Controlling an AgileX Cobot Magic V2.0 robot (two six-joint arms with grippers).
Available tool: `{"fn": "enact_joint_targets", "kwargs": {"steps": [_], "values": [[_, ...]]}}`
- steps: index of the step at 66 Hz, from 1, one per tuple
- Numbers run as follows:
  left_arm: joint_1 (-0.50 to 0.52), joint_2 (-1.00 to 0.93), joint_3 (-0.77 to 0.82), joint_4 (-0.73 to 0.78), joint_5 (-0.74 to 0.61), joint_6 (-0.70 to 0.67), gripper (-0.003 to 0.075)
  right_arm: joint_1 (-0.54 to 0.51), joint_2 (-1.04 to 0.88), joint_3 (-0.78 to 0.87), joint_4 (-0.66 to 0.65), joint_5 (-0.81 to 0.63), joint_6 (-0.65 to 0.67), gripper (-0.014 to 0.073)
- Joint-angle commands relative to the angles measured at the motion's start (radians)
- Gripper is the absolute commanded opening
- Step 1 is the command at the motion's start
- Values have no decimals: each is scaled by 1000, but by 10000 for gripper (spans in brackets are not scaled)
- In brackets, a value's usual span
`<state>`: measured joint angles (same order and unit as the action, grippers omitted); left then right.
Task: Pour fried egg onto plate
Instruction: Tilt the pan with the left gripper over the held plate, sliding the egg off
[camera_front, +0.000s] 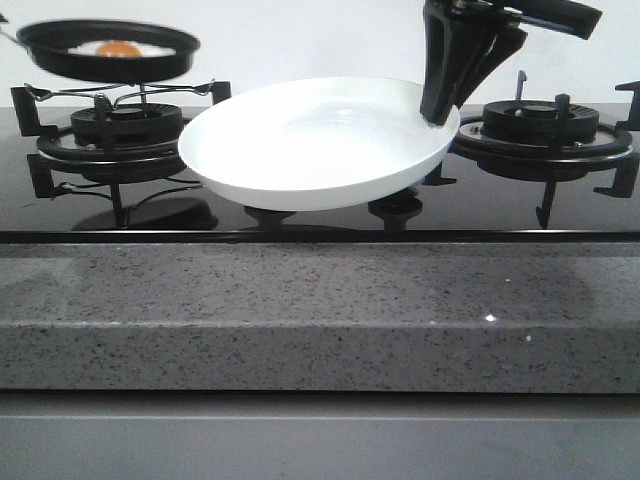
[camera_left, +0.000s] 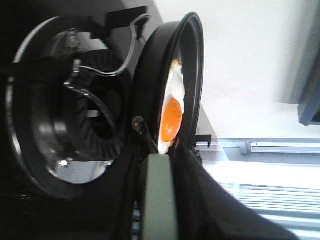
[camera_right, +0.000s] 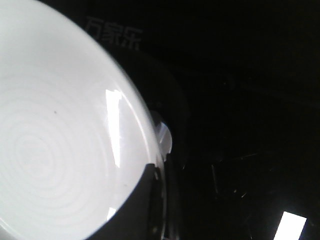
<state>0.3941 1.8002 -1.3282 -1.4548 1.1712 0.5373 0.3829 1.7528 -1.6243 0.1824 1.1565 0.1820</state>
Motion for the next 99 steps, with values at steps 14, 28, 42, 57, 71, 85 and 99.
{"fn": "enact_joint_targets", "kwargs": {"steps": [14,28,42,57,71,85,99], "values": [[-4,-165,-28,-127,109,34,-20,-1,-58,-20,-1,-20,-6,-68],[-20,-233,-28,-124,98,96,-20,-1,-58,-20,-1,-20,-6,-68],[-119,-292,-28,-36,-14,142,-20,-1,-58,-20,-1,-20,-6,-68],[-266,-351,-28,60,-186,286,-20,-1,-58,-20,-1,-20,-6,-68],[-367,-431,-28,111,-292,546,-20,-1,-58,-20,-1,-20,-6,-68],[-457,-499,-28,196,-321,800,-20,-1,-58,-20,-1,-20,-6,-68],[-532,-510,-28,314,-320,952,-20,-1,-58,-20,-1,-20,-6,-68]]}}
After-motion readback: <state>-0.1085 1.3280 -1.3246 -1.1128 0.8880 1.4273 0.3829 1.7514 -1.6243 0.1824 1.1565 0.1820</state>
